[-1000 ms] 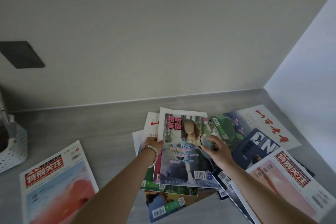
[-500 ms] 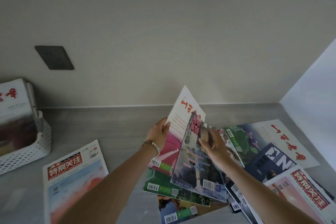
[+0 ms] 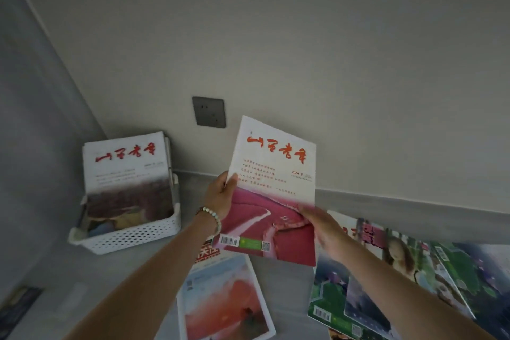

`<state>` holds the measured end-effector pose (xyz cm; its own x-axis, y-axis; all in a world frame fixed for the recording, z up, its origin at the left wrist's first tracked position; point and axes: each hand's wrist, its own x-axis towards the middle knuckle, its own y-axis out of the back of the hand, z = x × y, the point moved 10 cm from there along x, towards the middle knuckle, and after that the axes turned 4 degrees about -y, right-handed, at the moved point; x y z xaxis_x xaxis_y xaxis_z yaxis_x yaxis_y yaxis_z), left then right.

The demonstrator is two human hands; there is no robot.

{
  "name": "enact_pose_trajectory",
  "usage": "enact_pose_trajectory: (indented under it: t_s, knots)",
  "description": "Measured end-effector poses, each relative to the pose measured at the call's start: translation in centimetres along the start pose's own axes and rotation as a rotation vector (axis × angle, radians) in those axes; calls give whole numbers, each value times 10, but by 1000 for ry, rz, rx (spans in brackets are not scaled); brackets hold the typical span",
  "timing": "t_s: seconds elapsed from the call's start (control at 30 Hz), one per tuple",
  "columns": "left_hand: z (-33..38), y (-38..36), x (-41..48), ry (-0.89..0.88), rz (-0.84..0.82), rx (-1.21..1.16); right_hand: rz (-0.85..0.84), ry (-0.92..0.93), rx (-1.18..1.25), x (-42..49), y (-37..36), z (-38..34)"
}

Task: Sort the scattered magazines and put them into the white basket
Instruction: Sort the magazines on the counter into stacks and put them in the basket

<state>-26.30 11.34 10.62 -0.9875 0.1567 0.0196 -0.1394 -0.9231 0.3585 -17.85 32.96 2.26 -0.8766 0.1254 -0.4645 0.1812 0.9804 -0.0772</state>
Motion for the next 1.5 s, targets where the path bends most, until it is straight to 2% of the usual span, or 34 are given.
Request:
enact_pose_trajectory:
  t_s: [0.3,0.47,0.57,0.73,0.93,1.17,1.5]
  knots:
    - [-86,186,8,168,142,-63,-73,32,23,42,-177,-35]
    - [-133,262,13,308,149,-327,-73,57,-30,68,-259,-48]
    - [-152,300,23,319,168,-405,-74,93,-79,86,-299,-59]
    - [-176,346,45,284,305,-406,-45,173,-168,118,-349,-78]
    - [-215,357,54,316,340,-361,-4,183,-333,148,-375,-62]
    - [-248,343,47,354,311,-361,80,202,-467,158,-363,-42]
    - [-228,347,42,199,342,-18,157,176,-500,154,-334,-37]
